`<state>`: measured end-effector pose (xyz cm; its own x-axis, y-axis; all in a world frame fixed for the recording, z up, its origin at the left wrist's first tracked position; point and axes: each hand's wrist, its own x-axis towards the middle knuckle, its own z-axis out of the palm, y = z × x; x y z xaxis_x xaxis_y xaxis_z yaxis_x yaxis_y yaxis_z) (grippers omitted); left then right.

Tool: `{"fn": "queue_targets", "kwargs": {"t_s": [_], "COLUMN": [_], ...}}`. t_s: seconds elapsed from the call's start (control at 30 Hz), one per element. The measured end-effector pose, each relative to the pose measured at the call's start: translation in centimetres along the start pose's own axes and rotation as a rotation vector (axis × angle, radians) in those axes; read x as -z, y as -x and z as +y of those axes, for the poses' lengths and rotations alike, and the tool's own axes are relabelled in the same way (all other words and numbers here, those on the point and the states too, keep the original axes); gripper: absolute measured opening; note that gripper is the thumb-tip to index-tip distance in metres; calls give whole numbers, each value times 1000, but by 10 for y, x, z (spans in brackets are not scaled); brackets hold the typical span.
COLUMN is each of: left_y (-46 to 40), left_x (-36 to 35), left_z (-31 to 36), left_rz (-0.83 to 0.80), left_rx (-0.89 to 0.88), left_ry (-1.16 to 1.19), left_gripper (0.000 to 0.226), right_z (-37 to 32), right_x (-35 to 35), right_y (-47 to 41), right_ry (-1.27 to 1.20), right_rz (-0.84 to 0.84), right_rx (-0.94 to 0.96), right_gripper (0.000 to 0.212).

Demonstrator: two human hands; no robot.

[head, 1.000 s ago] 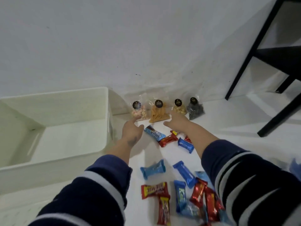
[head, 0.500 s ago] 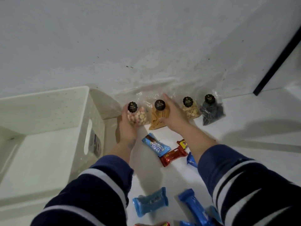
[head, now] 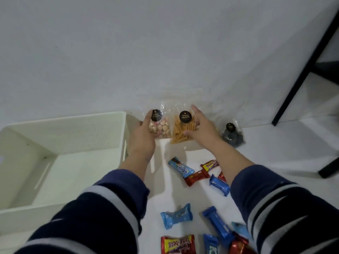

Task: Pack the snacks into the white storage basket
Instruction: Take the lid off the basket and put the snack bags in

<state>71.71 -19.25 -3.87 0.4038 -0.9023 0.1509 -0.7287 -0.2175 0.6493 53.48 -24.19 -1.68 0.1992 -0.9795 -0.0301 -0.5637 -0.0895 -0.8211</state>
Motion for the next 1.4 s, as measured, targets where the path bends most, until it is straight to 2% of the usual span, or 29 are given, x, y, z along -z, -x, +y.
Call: {"fn": "queue_targets", "kwargs": {"t_s": [0.17,0.33,0.63,0.77,0.87,0.97,1.07,1.23,1.4], "left_y": [18,45,92,93,87,74,51,7,-22], "left_x": [64,139,261,290,299,296,287,260,233], "left_z": [28,20,-94,-153,-188,-212,-236,-263,-287], "left_rz": [35,52,84,41,27,15,2,-80,-95], "left_rx": [-108,-164,-91,-29,43,104,161,169,265], "left_ry": [-24,-1,11,182,325,340,248,-33,-145], "left_gripper": [75,75,74,77,82,83,79,69,66], "right_z": [-60,-125,-205,-227,-235,-237,-233,-198,-172], "right_x": [29,24,-83,-131,-165,-203,-236,-284,-322], "right_y": [42,100,180,185,174,151,114,58,22], "right_ry": [12,87,104,142,181,154,131,102,24], "right_rz": [77,109,66,35,-12,-74,-118,-218,-302], "right_rx": [45,95,92,114,119,108,75,-48,-133], "right_gripper": [97,95,96,90,86,85,86,86,90]}}
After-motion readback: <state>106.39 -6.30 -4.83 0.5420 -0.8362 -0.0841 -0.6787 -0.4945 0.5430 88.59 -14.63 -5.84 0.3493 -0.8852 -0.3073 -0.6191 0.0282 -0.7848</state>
